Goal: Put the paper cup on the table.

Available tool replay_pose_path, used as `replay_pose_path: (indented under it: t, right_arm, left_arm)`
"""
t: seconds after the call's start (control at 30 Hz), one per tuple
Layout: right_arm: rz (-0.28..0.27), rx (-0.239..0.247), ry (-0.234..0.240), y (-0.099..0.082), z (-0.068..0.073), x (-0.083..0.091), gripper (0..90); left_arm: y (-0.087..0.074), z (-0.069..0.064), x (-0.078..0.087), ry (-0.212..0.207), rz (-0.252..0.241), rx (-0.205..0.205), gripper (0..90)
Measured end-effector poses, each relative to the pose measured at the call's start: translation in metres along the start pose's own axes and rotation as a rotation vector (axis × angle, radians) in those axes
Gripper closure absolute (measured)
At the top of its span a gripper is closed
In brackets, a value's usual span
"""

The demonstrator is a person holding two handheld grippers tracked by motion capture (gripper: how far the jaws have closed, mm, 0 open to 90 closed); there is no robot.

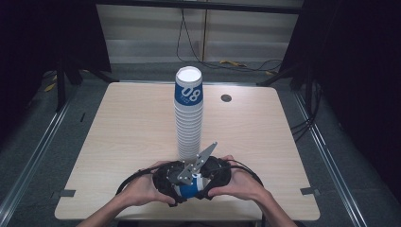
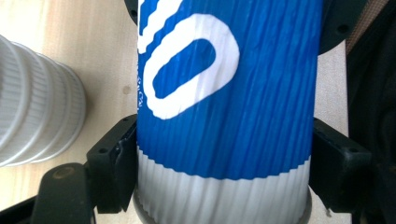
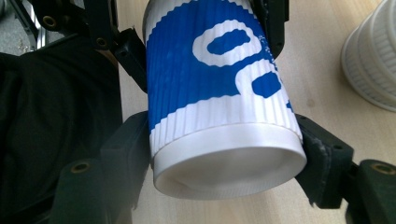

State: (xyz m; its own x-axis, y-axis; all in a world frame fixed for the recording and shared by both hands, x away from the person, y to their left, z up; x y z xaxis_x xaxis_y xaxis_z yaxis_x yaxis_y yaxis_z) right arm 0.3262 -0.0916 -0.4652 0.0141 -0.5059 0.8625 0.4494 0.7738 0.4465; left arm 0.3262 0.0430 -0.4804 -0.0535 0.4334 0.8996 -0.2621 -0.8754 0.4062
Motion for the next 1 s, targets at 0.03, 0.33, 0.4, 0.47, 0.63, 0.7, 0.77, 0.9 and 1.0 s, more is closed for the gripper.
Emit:
replay_pose_path:
  t: [0.03, 0.33, 0.4, 0.47, 0.63, 0.7, 0.77, 0.9, 1.0]
  right_arm:
    - [-0.015, 0.007, 0.0, 0.0, -0.001, 0.002, 29.0]
    - [-0.043, 0.018, -0.009, 0.001, 0.0, 0.008, 29.6]
    - [-0.044, 0.019, -0.007, 0.001, 0.0, 0.008, 29.7]
    - [-0.051, 0.018, -0.012, 0.001, -0.001, 0.009, 29.7]
    - [-0.056, 0.013, -0.035, -0.001, -0.002, 0.011, 30.0]
    - [-0.052, 0.016, -0.044, -0.002, -0.002, 0.011, 30.0]
    - [-0.049, 0.008, -0.047, -0.003, -0.003, 0.01, 30.0]
    - [-0.055, -0.005, -0.057, -0.008, -0.007, 0.01, 30.0]
    - [-0.064, -0.015, -0.061, -0.01, -0.009, 0.012, 29.9]
  left_arm:
    - [0.004, -0.005, -0.002, 0.024, -0.083, 0.085, 21.5]
    - [0.002, -0.001, 0.004, 0.029, -0.08, 0.039, 20.1]
    - [0.001, 0.0, 0.004, 0.04, -0.087, 0.032, 19.7]
    - [0.004, -0.003, 0.002, 0.061, -0.165, 0.107, 19.0]
    - [-0.002, 0.004, 0.014, 0.085, -0.17, 0.066, 17.8]
    - [-0.002, 0.004, 0.014, 0.086, -0.182, 0.069, 17.9]
    - [-0.004, 0.006, 0.016, 0.092, -0.204, 0.078, 18.5]
    - [-0.01, 0.009, 0.022, 0.097, -0.262, 0.139, 18.0]
    - [-0.013, 0.01, 0.025, 0.102, -0.288, 0.157, 18.2]
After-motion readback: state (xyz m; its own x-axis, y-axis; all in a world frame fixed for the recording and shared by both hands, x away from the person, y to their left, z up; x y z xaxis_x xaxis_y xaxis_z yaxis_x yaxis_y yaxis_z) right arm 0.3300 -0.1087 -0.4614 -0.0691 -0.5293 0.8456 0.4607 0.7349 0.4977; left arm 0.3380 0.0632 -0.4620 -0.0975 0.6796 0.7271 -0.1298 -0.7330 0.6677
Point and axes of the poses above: each handheld gripper's, and its own axes: x roughly backward along the jaws, y roughly out of its top, z roughly to its left, the point moved 4 cm from there along -x, roughly forward along the jaws, and after that the axes turned 10 degrees about -x, right-handed, at the moved point
